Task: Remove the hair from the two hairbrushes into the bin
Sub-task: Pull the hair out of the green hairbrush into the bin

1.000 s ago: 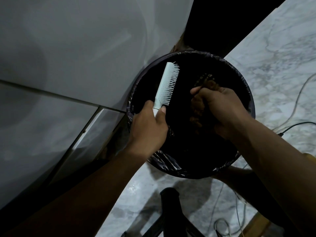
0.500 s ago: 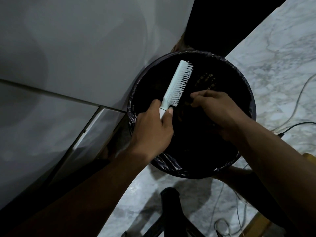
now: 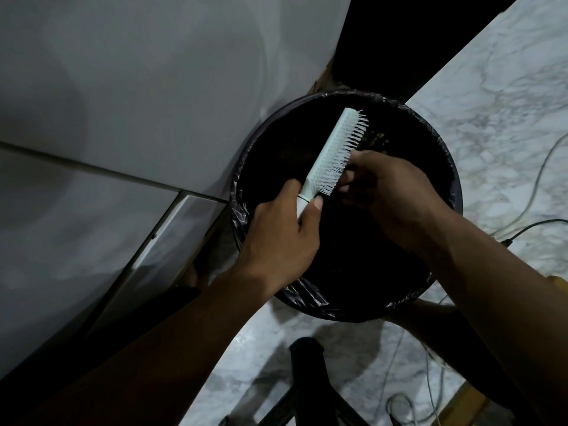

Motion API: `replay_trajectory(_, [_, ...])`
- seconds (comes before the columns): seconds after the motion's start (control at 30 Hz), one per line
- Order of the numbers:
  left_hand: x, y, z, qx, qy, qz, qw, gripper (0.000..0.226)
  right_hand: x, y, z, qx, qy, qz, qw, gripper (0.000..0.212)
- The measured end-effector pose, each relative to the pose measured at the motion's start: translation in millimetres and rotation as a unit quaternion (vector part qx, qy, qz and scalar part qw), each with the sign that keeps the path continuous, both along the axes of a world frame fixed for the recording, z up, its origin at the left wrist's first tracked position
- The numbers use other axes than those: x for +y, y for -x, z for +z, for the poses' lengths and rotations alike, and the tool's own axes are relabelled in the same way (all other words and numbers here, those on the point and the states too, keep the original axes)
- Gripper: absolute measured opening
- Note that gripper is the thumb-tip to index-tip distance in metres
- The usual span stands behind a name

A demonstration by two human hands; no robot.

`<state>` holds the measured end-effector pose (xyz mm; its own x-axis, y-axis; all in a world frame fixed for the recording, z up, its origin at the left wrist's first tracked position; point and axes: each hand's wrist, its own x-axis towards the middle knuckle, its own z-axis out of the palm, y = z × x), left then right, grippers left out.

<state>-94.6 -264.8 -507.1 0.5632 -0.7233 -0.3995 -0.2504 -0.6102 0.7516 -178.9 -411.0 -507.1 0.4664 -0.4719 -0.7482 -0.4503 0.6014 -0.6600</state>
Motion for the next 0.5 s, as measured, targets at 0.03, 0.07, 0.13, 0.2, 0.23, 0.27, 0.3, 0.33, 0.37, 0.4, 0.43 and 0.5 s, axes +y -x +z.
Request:
replay_trajectory(0.03, [-0.2,0.1,0.0,0.002,0.002,0.001,1.0,0.024,-0.8,0.2,0.1,0.007,0.012,-0.004,1.0,0.017])
replay_trajectory(0.07, [-0.3,0.1,0.1,0.003,0.004,0.0,1.0,0.024,-1.3,0.4,0.6,0.013,0.019,-0.006,1.0,0.017])
replay_trajectory(0.13, [-0.1,0.0,0.4,0.004,0.005,-0.002,1.0,0.025,-0.3,0.8,2.4,0.03,0.019,0.003,0.999,0.02])
replay_trajectory(0.2, [-0.1,-0.2,0.6,0.005,0.003,-0.002,1.0,0.025,2.0,0.7,4.9,0.04,0.018,0.022,0.999,0.027])
replay_trajectory(0.23, [-0.3,-0.3,0.7,0.006,0.001,0.0,1.0,0.025,2.8,0.9,5.6,0.043,0.024,0.034,0.998,0.032])
replay_trajectory(0.27, [-0.7,-0.6,0.8,0.007,0.0,0.003,1.0,0.025,3.3,1.1,6.5,0.046,0.031,0.044,0.997,0.037])
replay_trajectory(0.3, [-1.1,-0.9,0.9,0.006,0.0,0.006,1.0,0.025,3.3,1.5,7.0,0.048,0.033,0.05,0.997,0.042])
replay_trajectory(0.33, [-1.3,-1.3,0.7,0.005,-0.001,0.008,1.0,0.025,3.1,1.8,7.1,0.043,0.028,0.052,0.997,0.044])
replay_trajectory(0.37, [-1.4,-1.6,0.6,0.005,-0.002,0.01,1.0,0.025,2.6,2.1,6.5,0.029,0.02,0.051,0.998,0.044])
replay_trajectory(0.4, [-1.6,-1.8,0.2,0.005,-0.005,0.01,1.0,0.025,2.1,2.3,5.6,0.009,0.012,0.046,0.999,0.043])
replay_trajectory(0.43, [-1.4,-1.7,0.0,0.006,-0.009,0.009,1.0,0.025,1.7,2.3,4.0,-0.01,0.009,0.04,0.999,0.041])
replay_trajectory(0.5, [-1.2,-1.7,-0.4,0.004,-0.015,0.01,1.0,0.026,1.4,1.7,1.7,-0.026,0.017,0.026,0.999,0.038])
